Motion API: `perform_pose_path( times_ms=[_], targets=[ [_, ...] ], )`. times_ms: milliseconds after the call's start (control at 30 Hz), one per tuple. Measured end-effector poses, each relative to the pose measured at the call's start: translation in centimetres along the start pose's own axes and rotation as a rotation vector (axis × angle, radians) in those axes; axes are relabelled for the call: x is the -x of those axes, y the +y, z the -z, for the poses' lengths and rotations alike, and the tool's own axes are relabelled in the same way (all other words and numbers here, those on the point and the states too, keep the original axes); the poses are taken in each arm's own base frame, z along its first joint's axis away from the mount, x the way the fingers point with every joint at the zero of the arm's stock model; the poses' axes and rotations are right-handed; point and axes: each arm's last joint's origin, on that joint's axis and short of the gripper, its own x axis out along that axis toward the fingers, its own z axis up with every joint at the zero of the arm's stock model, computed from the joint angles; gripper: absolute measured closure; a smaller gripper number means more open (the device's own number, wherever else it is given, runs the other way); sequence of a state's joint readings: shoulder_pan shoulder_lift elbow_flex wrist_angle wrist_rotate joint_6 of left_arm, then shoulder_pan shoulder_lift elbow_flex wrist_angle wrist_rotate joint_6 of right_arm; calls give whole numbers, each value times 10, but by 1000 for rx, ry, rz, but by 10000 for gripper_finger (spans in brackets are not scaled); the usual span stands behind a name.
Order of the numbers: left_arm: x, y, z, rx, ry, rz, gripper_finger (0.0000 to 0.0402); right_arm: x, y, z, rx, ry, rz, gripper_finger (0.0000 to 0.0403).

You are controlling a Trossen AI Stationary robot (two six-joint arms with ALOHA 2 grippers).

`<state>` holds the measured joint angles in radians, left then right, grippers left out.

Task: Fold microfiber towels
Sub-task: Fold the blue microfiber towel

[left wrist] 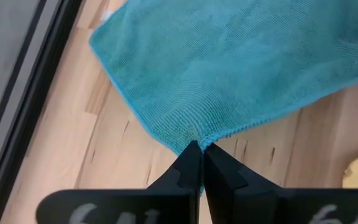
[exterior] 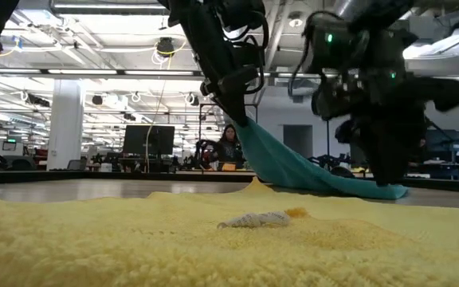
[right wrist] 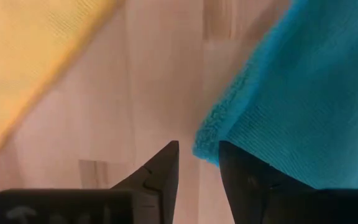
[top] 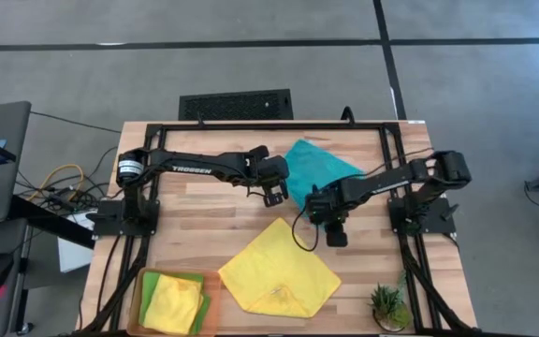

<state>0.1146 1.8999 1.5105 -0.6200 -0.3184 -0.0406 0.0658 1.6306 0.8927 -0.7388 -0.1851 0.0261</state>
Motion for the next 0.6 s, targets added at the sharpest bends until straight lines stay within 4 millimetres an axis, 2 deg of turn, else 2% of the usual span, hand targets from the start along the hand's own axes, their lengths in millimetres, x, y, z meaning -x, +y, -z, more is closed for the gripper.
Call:
perform_pose_path(
  times_ms=[233, 500, 600],
  targets=[
    [0, 0, 0, 0, -1, 8, 402, -11, -3, 0, -20, 53, 3, 270],
    [0, -1, 0, 0, 1, 26, 402, 7, -2, 0, 2, -33, 75, 270],
    [0, -1, 0, 0, 2, 26, 402, 8, -3, -1, 10, -51, 113, 270]
  ],
)
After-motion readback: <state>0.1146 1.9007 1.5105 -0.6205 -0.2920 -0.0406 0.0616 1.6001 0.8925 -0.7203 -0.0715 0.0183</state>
